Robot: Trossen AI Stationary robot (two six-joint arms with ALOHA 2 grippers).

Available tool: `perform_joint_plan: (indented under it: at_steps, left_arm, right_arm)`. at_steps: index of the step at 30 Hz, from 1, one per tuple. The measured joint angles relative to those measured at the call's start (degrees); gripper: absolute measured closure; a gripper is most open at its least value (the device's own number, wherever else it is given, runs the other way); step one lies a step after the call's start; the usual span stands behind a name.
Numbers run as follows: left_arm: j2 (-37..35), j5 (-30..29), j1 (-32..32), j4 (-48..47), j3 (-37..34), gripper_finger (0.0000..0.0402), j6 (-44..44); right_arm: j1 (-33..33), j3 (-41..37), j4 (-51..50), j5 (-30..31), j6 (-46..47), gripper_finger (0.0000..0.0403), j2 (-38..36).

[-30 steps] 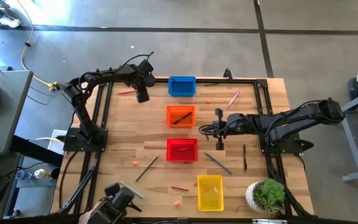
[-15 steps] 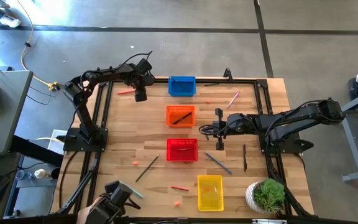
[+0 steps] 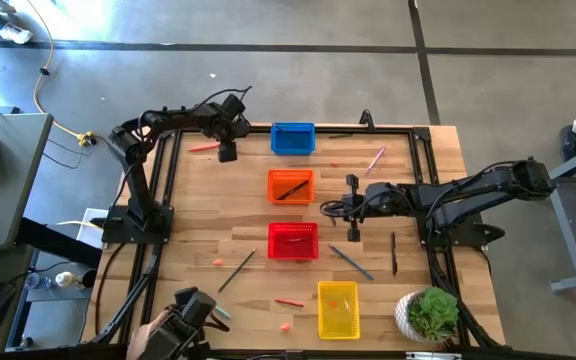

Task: Sort crayons/erasers/pens/pencils in bins
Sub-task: Put the pink pencil into the blue bin

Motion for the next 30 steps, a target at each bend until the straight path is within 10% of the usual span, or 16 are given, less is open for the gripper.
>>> perform_joint_plan:
  at_steps: [30]
  left_arm:
    - [2.5,-1.5,-3.4,-6.7,0.3,0.0388,2.8]
  right_arm:
    - [0.0,0.0,-0.3,-0.9,0.0,0.0403,0.0]
